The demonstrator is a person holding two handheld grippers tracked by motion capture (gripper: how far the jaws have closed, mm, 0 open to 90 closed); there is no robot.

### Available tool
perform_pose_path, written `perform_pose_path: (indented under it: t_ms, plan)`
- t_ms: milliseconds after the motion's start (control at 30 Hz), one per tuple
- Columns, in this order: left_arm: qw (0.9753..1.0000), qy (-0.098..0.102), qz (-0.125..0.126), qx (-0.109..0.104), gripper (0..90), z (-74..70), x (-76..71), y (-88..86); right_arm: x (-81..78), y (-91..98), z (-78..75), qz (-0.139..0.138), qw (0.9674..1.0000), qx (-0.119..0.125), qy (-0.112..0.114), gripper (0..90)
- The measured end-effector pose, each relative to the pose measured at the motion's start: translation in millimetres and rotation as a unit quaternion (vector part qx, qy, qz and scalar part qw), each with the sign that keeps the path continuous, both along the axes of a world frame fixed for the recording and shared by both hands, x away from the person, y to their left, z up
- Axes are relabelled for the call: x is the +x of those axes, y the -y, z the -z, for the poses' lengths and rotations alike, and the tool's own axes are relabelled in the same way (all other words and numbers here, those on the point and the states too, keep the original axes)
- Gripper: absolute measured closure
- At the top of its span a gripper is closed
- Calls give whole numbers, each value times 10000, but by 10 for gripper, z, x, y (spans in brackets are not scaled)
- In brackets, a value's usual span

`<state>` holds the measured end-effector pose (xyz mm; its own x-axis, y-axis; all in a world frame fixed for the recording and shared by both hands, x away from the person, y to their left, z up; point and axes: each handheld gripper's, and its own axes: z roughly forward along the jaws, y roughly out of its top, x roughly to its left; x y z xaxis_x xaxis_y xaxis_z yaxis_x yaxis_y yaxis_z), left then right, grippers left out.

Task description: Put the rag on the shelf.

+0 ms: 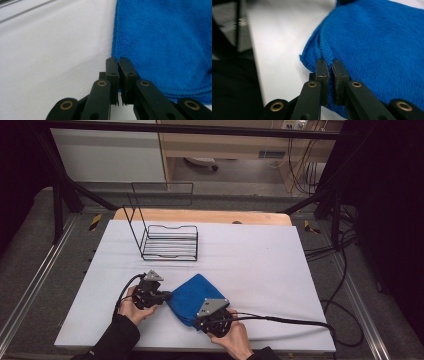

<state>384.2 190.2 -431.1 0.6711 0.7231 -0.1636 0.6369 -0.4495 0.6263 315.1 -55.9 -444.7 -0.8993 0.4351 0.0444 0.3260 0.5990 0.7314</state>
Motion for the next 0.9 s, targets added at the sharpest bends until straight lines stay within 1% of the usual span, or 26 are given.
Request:
perform_pose_path:
  t_ms: [67, 133, 167, 200, 233, 267, 300, 333, 367, 400, 433, 467, 500, 533, 567, 633, 667, 700, 733, 767, 800, 833, 900]
  plan:
    - [10000, 56, -23, -31, 863, -27, 24, -35, -1, -41, -14, -32, 9998, 146, -134, 862]
    - [9999, 103, -78, 4, 863, -35, 49, -60, -7, -143, -15, -35, 9998, 182, -122, 859]
    - [9999, 105, -107, 6, 862, -28, 67, -71, -5, -199, -7, -19, 9996, 236, -173, 858]
    - [9998, 93, -149, -36, 862, -14, 86, -75, 0, -253, 8, 6, 9994, 270, -222, 854]
    - [9999, 52, -143, -35, 862, -1, 108, -82, 3, -298, 22, 85, 9995, 225, -209, 849]
    - [9999, 11, -153, -47, 862, 16, 124, -79, 13, -318, 35, 147, 9994, 237, -218, 835]
    - [9998, -9, -170, -52, 862, 35, 132, -68, 21, -313, 32, 195, 9993, 240, -229, 796]
    - [9999, 4, -148, -14, 862, 51, 134, -60, 23, -297, 11, 235, 9993, 223, -194, 718]
    - [9999, 49, -124, 22, 861, 59, 129, -56, 24, -269, -29, 259, 9993, 228, -110, 631]
    - [9999, 84, -125, 19, 858, 59, 119, -53, 22, -223, -88, 274, 9990, 354, -56, 568]
    - [9999, 112, -118, 6, 855, 56, 112, -55, 34, -164, -159, 282, 9984, 494, -56, 559]
    - [9999, 123, -101, 7, 850, 53, 107, -62, 60, -96, -233, 292, 9978, 594, -87, 508]
    - [9999, 119, -91, -12, 846, 57, 104, -65, 99, -17, -297, 381, 9970, 662, -85, 449]
    - [9999, 114, -78, -8, 843, 60, 100, -67, 148, 70, -345, 532, 9963, 671, -16, 415]
    - [9999, 123, -68, -10, 840, 61, 95, -69, 203, 158, -369, 696, 9957, 619, 14, 397]
    - [9999, 148, -64, -4, 832, 53, 87, -72, 317, 334, -350, 1074, 9928, 535, -18, 408]
    - [9999, 133, -59, -40, 824, 55, 82, -70, 371, 406, -308, 1213, 9916, 444, 13, 410]
    - [9999, 145, -59, -47, 814, 57, 77, -69, 415, 466, -253, 1348, 9904, 321, 8, 432]
    - [9998, 164, -55, -49, 801, 60, 72, -69, 452, 514, -193, 1410, 9898, 219, -62, 454]
    - [9998, 177, -49, -55, 781, 62, 68, -70, 479, 552, -133, 1462, 9890, 174, -131, 476]
    - [9998, 178, -13, -37, 759, 59, 65, -78, 504, 577, -75, 1486, 9885, 123, -237, 507]
    - [9998, 179, -32, -55, 727, 57, 60, -80, 524, 592, -26, 1502, 9880, 68, -362, 522]
    - [9995, 254, -89, -140, 659, 32, 44, -102, 536, 592, 43, 1489, 9876, 46, -488, 559]
